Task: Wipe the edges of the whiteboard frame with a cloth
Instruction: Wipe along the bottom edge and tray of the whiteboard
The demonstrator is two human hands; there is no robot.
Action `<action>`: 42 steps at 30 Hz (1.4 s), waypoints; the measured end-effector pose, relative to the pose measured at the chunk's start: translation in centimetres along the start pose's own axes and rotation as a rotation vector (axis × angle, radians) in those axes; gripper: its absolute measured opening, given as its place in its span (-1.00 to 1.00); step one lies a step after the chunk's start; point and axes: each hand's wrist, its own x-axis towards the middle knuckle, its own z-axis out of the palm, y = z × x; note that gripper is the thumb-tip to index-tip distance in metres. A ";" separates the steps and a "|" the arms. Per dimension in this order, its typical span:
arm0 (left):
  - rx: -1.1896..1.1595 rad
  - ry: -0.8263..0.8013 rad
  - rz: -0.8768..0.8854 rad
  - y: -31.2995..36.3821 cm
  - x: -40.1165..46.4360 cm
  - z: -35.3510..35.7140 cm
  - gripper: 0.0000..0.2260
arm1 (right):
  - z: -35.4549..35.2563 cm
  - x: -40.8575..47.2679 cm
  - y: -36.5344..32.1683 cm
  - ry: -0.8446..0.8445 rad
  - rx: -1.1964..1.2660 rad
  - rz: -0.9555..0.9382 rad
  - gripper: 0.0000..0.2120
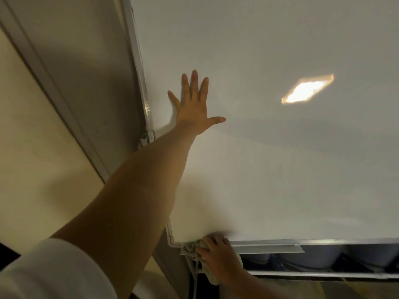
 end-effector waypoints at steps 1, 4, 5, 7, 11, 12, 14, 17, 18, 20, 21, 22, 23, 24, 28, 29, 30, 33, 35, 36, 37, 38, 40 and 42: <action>-0.002 -0.001 0.000 0.0 0.0 0.0 0.17 | 0.1 -0.3 0.5 0.010 -0.013 0.010 -0.70; -0.002 -0.015 -0.008 0.3 0.1 -0.2 0.17 | 0.4 -1.4 2.3 0.033 -0.055 0.069 -0.74; 0.003 -0.012 -0.009 0.4 0.0 -0.2 0.17 | 0.3 -2.0 2.9 0.034 -0.062 0.086 -0.76; 0.017 -0.005 -0.009 0.6 0.0 -0.2 0.17 | 0.0 -3.3 4.1 0.016 -0.083 0.118 -0.77; 0.026 -0.021 -0.017 0.7 0.0 -0.1 0.18 | -0.4 -6.7 7.6 -0.029 -0.153 0.182 -0.69; 0.028 -0.029 -0.022 0.7 -0.1 -0.1 0.18 | -0.4 -7.5 8.8 -0.037 -0.156 0.205 -0.69; 0.022 -0.041 -0.025 1.0 -0.2 -0.1 0.19 | -0.2 -9.5 11.3 -0.078 -0.144 0.249 -0.66; 0.020 -0.042 -0.031 1.0 -0.5 -0.3 0.20 | -0.4 -12.4 14.9 -0.112 -0.151 0.260 -0.66; 0.016 -0.049 -0.032 1.0 -0.5 -0.6 0.20 | -0.4 -13.3 16.1 -0.090 -0.165 0.250 -0.66; 0.018 -0.067 -0.039 1.3 -0.5 -1.0 0.20 | -1.0 -14.6 18.1 -0.102 -0.162 0.274 -0.67; 0.026 -0.075 -0.048 1.6 -0.5 -1.3 0.20 | -1.6 -15.1 18.9 -0.113 -0.152 0.298 -0.66; 0.032 -0.093 -0.062 1.9 -0.6 -1.7 0.20 | -1.9 -15.5 19.6 -0.109 -0.161 0.296 -0.66; 0.036 -0.106 -0.073 2.1 -0.7 -2.0 0.20 | -2.3 -16.0 20.2 -0.128 -0.147 0.274 -0.68; 0.038 -0.113 -0.083 2.5 -1.0 -2.2 0.20 | -2.5 -16.6 21.1 -0.107 -0.145 0.256 -0.70; 0.005 -0.150 -0.149 3.9 -1.8 -3.5 0.15 | -2.9 -19.4 25.0 -0.045 -0.112 0.295 -0.69; -0.021 -0.147 -0.179 4.3 -2.1 -3.8 0.11 | -3.5 -19.8 25.6 -0.020 -0.087 0.311 -0.66; -0.050 -0.126 -0.202 4.9 -2.2 -4.1 0.05 | -4.2 -20.2 26.3 0.018 -0.066 0.331 -0.64; -0.170 0.103 -0.152 7.4 -3.0 -4.5 -0.23 | -7.7 -20.5 27.3 0.211 0.135 0.461 -0.72; -0.305 0.282 -0.050 10.7 -3.8 -4.6 -0.35 | -10.5 -20.4 28.0 0.411 0.275 0.518 -0.75; -0.400 0.325 0.007 12.8 -4.2 -4.6 -0.41 | -11.9 -20.3 28.3 0.504 0.334 0.537 -0.76; -0.511 0.341 0.058 15.0 -4.8 -4.6 -0.47 | -13.4 -20.2 28.4 0.594 0.396 0.546 -0.76; -0.635 0.326 0.092 17.1 -5.5 -4.6 -0.56 | -14.9 -19.8 28.4 0.673 0.457 0.555 -0.75; -0.854 0.203 0.098 21.8 -6.8 -4.5 -0.73 | -17.8 -19.6 28.6 0.795 0.547 0.569 -0.68; -1.001 -0.039 0.055 26.2 -8.0 -4.3 -0.71 | -20.6 -19.5 28.8 0.891 0.606 0.561 -0.61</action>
